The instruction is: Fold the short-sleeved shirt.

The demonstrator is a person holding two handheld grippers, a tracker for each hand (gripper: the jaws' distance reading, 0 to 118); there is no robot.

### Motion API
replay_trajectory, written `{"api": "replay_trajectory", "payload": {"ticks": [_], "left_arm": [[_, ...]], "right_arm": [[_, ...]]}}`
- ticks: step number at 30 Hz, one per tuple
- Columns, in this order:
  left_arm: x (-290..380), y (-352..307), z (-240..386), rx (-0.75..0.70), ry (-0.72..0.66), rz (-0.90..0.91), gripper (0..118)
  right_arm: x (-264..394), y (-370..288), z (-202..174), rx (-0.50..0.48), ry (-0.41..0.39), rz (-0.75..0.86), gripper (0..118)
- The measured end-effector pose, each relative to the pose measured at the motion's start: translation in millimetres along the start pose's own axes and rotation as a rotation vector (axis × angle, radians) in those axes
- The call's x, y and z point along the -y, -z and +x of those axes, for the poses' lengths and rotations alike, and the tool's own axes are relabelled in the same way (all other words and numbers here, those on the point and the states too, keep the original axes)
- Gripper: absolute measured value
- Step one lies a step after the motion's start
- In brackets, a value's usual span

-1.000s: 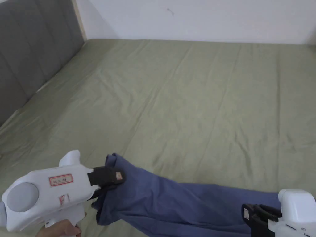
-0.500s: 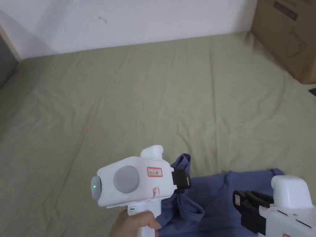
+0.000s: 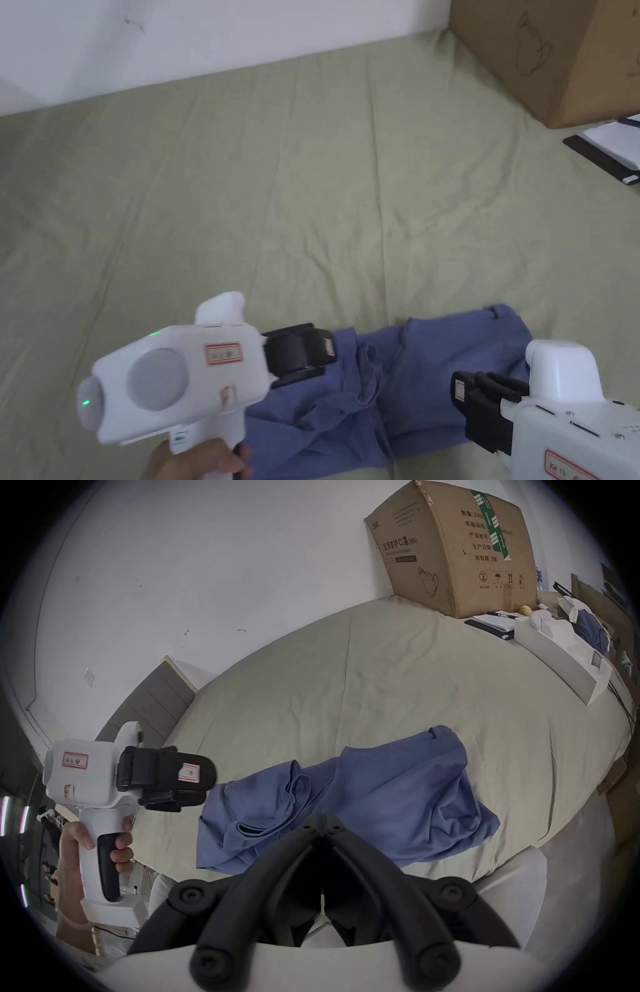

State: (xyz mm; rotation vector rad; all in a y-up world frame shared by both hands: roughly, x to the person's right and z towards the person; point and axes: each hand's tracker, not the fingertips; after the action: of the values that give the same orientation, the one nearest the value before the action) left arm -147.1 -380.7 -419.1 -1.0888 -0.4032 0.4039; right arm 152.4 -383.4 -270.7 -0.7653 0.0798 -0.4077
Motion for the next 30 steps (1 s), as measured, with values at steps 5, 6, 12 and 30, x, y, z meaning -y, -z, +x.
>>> {"api": "replay_trajectory", "payload": {"ticks": [5, 6, 12, 30], "left_arm": [[10, 2, -29, -0.085, -0.033, -0.025, 5], [13, 6, -30, -0.094, -0.006, -0.045, 5], [29, 43, -10, 0.000, 0.041, -0.162, 5], [33, 2, -25, 0.196, -0.009, -0.096, 96]], "right_arm": [[1, 0, -1, -0.016, -0.006, 0.003, 0], [1, 1, -1, -0.021, -0.007, 0.002, 0], [2, 4, -7, -0.044, -0.025, -0.002, 0], [6, 5, -15, -0.034, -0.065, -0.045, 0]]}}
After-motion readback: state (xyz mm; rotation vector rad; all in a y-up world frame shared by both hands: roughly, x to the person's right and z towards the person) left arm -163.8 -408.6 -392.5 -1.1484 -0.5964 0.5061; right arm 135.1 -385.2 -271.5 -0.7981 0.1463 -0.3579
